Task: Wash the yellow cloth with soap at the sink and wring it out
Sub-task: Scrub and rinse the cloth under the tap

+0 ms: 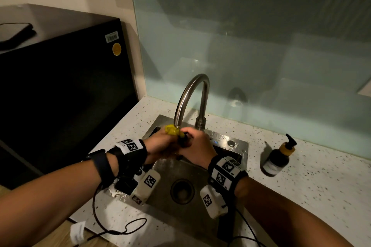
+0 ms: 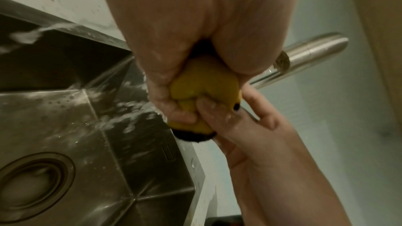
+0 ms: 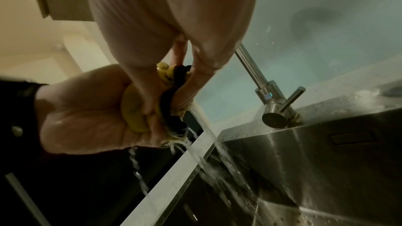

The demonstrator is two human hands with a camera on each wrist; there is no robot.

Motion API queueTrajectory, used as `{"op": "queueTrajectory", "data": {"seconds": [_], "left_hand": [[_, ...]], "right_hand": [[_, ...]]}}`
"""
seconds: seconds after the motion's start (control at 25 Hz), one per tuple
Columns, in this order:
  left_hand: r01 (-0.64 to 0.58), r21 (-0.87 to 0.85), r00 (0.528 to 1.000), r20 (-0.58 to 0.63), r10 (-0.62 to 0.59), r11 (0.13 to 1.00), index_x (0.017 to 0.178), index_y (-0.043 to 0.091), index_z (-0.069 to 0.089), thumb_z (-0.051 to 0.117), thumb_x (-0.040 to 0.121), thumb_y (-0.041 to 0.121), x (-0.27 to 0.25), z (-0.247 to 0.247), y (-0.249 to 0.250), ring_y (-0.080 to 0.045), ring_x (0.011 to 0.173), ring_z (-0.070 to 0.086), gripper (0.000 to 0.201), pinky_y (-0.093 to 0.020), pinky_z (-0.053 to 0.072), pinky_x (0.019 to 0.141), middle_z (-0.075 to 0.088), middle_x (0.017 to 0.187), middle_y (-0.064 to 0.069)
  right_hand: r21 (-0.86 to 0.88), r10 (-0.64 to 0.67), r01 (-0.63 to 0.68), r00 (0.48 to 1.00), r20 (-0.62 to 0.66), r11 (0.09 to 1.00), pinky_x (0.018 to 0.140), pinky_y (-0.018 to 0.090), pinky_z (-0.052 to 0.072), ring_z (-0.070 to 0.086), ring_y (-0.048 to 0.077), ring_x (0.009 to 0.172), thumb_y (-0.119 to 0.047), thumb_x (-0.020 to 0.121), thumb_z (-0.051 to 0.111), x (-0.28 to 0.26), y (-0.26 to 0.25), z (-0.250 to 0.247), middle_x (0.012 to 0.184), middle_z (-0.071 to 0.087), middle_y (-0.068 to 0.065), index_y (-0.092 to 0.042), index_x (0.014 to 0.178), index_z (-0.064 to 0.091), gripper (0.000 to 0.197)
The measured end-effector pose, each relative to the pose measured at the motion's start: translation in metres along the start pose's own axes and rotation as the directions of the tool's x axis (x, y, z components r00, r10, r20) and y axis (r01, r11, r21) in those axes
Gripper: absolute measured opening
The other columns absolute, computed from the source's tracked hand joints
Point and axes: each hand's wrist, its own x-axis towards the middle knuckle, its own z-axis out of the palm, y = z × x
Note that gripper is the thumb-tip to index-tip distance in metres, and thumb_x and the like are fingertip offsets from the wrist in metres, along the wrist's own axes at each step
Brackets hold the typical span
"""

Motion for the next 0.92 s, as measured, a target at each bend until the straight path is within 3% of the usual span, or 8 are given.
{"op": "queueTrajectory", "data": {"seconds": [0.12, 0.28, 0.4, 0.52, 0.6, 0.68, 0.8, 0.92], "left_hand": [[0.011, -0.175, 1.0, -0.024, -0.015, 0.984, 0.134, 0.034, 0.044, 0.061, 0.091, -0.003, -0.002, -0.01, 0.004, -0.037, 0.113, 0.063, 0.06, -0.05, 0.062, 0.07, 0.056, 0.13, -0.012], [-0.083, 0.026, 0.996, -0.04, 0.084, 0.996, 0.135, 0.03, 0.043, 0.073, 0.086, 0.018, -0.004, -0.007, -0.003, -0.042, 0.105, 0.068, 0.058, -0.061, 0.058, 0.085, 0.063, 0.125, -0.02], [-0.141, -0.035, 0.982, -0.132, 0.135, 0.989, 0.131, 0.02, 0.041, 0.062, 0.097, 0.02, -0.001, 0.003, -0.006, -0.042, 0.104, 0.069, 0.039, -0.061, 0.06, 0.079, 0.061, 0.124, -0.023], [-0.155, 0.046, 0.964, -0.212, 0.162, 0.987, 0.131, 0.018, 0.041, 0.053, 0.102, 0.018, 0.004, 0.002, -0.008, -0.034, 0.103, 0.068, 0.031, -0.044, 0.063, 0.07, 0.06, 0.123, -0.019], [-0.113, 0.043, 0.973, -0.197, 0.12, 0.993, 0.132, 0.019, 0.041, 0.053, 0.102, 0.019, 0.005, 0.001, -0.005, -0.031, 0.1, 0.067, 0.032, -0.039, 0.061, 0.066, 0.061, 0.121, -0.016], [-0.04, -0.002, 0.989, -0.143, 0.039, 0.999, 0.132, 0.02, 0.041, 0.054, 0.101, 0.018, 0.002, -0.001, 0.001, -0.029, 0.096, 0.067, 0.034, -0.035, 0.059, 0.062, 0.061, 0.12, -0.015], [0.002, -0.017, 1.0, -0.027, -0.002, 1.0, 0.133, 0.032, 0.04, 0.057, 0.096, 0.009, -0.004, -0.005, 0.006, -0.037, 0.111, 0.063, 0.047, -0.042, 0.061, 0.068, 0.056, 0.128, -0.014], [-0.079, 0.104, 0.995, -0.045, 0.084, 0.991, 0.138, 0.031, 0.048, 0.069, 0.091, 0.008, -0.006, -0.014, 0.002, -0.029, 0.106, 0.07, 0.056, -0.035, 0.063, 0.073, 0.065, 0.124, -0.01]], "right_hand": [[-0.027, -0.056, 0.053, 0.991, -0.119, 0.998, 0.064, 0.002, 0.045, 0.061, 0.003, 0.066, -0.003, 0.073, 0.081, 0.002, 0.008, -0.003, 0.078, 0.073, 0.006, -0.005, 0.083, 0.073, 0.013], [-0.012, -0.106, 0.105, 0.983, -0.152, 0.994, 0.061, 0.016, 0.053, 0.062, -0.003, 0.064, 0.002, 0.074, 0.077, 0.007, 0.004, -0.005, 0.075, 0.071, 0.002, -0.005, 0.081, 0.072, 0.011], [0.056, -0.028, 0.031, 0.998, -0.057, 0.998, 0.072, 0.011, 0.052, 0.06, -0.011, 0.08, -0.006, 0.071, 0.083, 0.006, -0.001, -0.006, 0.093, 0.064, -0.006, -0.006, 0.114, 0.061, 0.049], [0.003, 0.143, -0.145, 0.98, 0.136, 0.989, 0.104, 0.027, 0.042, 0.047, 0.007, 0.116, -0.029, 0.063, 0.091, 0.004, -0.005, -0.008, 0.13, 0.052, 0.003, -0.014, 0.142, 0.041, 0.095], [-0.042, 0.005, -0.002, 0.996, 0.086, 0.999, 0.104, 0.032, 0.044, 0.051, 0.013, 0.114, -0.024, 0.07, 0.087, 0.002, -0.004, -0.004, 0.125, 0.059, 0.009, -0.007, 0.13, 0.054, 0.07], [-0.048, -0.147, 0.146, 0.989, -0.026, 0.988, 0.086, 0.031, 0.057, 0.065, 0.013, 0.094, -0.014, 0.079, 0.079, 0.002, 0.002, -0.001, 0.102, 0.071, 0.008, -0.005, 0.106, 0.067, 0.031], [-0.016, -0.163, 0.162, 0.982, -0.093, 0.987, 0.073, 0.014, 0.055, 0.067, 0.007, 0.076, -0.004, 0.078, 0.076, 0.003, 0.01, -0.005, 0.087, 0.075, 0.008, -0.003, 0.094, 0.074, 0.017], [0.016, -0.079, 0.081, 0.988, -0.131, 0.997, 0.067, 0.024, 0.059, 0.07, 0.009, 0.071, -0.006, 0.083, 0.074, 0.005, 0.01, -0.007, 0.081, 0.075, 0.005, -0.005, 0.09, 0.075, 0.007]]}}
